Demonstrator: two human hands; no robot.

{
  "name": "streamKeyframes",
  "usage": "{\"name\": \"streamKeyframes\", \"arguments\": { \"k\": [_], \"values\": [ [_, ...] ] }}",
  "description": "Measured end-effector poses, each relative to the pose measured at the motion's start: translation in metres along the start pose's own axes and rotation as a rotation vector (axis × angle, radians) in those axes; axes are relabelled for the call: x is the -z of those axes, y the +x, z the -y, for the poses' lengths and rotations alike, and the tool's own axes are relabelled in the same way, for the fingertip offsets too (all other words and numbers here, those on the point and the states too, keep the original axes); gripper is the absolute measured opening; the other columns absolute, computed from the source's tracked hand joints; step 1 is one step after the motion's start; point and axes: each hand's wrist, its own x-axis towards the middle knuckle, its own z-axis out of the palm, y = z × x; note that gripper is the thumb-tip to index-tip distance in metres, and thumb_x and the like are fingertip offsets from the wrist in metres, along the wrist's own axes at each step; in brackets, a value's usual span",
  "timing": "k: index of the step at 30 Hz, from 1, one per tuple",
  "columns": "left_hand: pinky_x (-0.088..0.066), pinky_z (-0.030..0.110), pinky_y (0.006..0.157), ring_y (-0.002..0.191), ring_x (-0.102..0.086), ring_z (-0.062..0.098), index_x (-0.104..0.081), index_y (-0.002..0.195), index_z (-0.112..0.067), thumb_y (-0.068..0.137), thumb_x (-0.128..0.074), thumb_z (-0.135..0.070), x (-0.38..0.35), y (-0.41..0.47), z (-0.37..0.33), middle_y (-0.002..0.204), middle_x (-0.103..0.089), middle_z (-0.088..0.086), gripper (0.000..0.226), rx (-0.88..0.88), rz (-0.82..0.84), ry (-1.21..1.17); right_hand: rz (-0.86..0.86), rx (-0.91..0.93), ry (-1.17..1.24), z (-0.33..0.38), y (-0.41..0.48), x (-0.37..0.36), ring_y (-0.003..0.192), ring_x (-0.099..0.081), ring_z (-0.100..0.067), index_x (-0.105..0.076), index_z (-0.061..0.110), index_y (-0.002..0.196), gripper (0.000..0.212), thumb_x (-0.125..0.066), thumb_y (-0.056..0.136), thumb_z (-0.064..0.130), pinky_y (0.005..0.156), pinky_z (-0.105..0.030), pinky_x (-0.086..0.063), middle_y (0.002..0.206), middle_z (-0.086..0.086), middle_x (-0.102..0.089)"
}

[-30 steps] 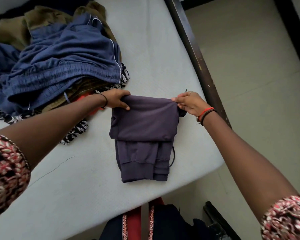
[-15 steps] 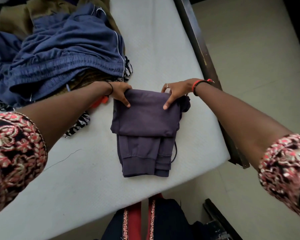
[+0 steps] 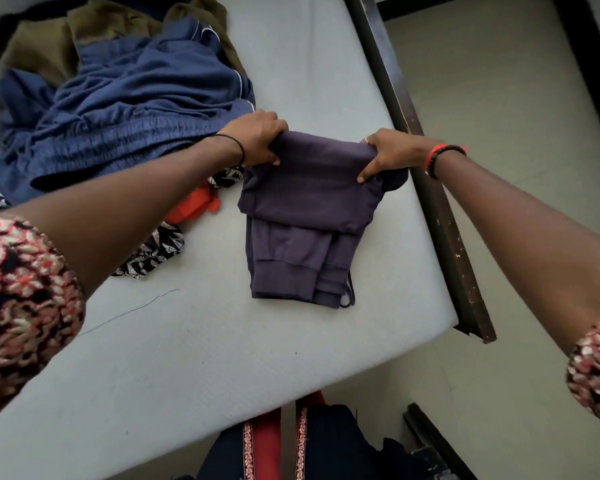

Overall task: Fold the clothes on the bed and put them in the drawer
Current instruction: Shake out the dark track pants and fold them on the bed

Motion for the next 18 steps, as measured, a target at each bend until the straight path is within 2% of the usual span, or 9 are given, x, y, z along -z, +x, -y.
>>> {"name": "streamKeyframes", "arguments": {
  "k": [4, 6, 7, 11, 14, 16, 18],
  "values": [
    [-0.038, 0.045, 0.084, 0.099, -0.049, 0.036, -0.054, 0.118, -0.007, 0.075, -0.073, -0.019, 0.002, -0.042, -0.005, 0.110, -0.053, 0.019, 0.049, -0.128, -0.201, 0.065, -0.203, 0.075, -0.064, 0.011, -0.042, -0.015, 0.093, -0.057, -0.031, -0.061, 0.007, 0.101, 0.033, -0.075, 0.074, 0.019, 0.069, -0.031, -0.038, 0.099, -0.015, -0.060],
    [-0.037, 0.042, 0.079, 0.092, -0.049, 0.033, -0.054, 0.117, -0.010, 0.076, -0.070, -0.018, -0.010, -0.073, -0.006, 0.105, -0.054, 0.016, 0.045, -0.226, -0.296, 0.138, -0.276, 0.124, -0.149, 0.020, -0.072, -0.041, 0.095, -0.054, -0.033, -0.057, 0.009, 0.118, 0.046, -0.071, 0.074, 0.017, 0.076, -0.036, -0.042, 0.103, -0.014, -0.055],
    [-0.036, 0.039, 0.078, 0.090, -0.048, 0.031, -0.053, 0.118, -0.012, 0.079, -0.066, -0.017, -0.017, -0.090, -0.007, 0.105, -0.055, 0.014, 0.042, -0.268, -0.332, 0.171, -0.334, 0.163, -0.203, 0.024, -0.087, -0.058, 0.094, -0.054, -0.034, -0.055, 0.010, 0.124, 0.054, -0.072, 0.073, 0.016, 0.077, -0.038, -0.042, 0.103, -0.015, -0.054],
    [-0.035, 0.035, 0.081, 0.089, -0.051, 0.028, -0.051, 0.127, -0.011, 0.084, -0.049, -0.012, -0.056, -0.160, -0.008, 0.109, -0.056, 0.011, 0.043, -0.383, -0.392, 0.252, -0.602, 0.312, -0.353, 0.035, -0.134, -0.139, 0.077, -0.053, -0.032, -0.053, 0.003, 0.129, 0.073, -0.079, 0.061, 0.006, 0.065, -0.039, -0.046, 0.093, -0.015, -0.055],
    [-0.034, 0.033, 0.086, 0.091, -0.049, 0.025, -0.047, 0.131, -0.013, 0.085, -0.039, -0.008, -0.096, -0.202, -0.015, 0.110, -0.057, 0.009, 0.047, -0.390, -0.324, 0.220, -0.633, 0.308, -0.409, 0.041, -0.156, -0.194, 0.075, -0.038, -0.024, -0.044, 0.008, 0.140, 0.065, -0.058, 0.077, -0.002, 0.063, -0.037, -0.040, 0.091, -0.008, -0.040],
    [-0.034, 0.032, 0.089, 0.093, -0.054, 0.025, -0.045, 0.133, -0.014, 0.085, -0.040, -0.009, -0.127, -0.219, -0.020, 0.114, -0.057, 0.008, 0.049, -0.357, -0.224, 0.193, -0.599, 0.265, -0.407, 0.041, -0.160, -0.224, 0.073, -0.036, -0.022, -0.039, 0.012, 0.143, 0.068, -0.045, 0.078, -0.005, 0.062, -0.035, -0.041, 0.090, -0.006, -0.037],
    [-0.033, 0.030, 0.090, 0.096, -0.060, 0.025, -0.046, 0.133, -0.015, 0.084, -0.052, -0.020, -0.150, -0.227, -0.025, 0.117, -0.058, 0.008, 0.050, -0.312, -0.120, 0.160, -0.510, 0.205, -0.371, 0.039, -0.159, -0.245, 0.072, -0.040, -0.020, -0.037, 0.016, 0.145, 0.077, -0.057, 0.073, -0.003, 0.062, -0.033, -0.043, 0.087, -0.004, -0.041]
  ]
}}
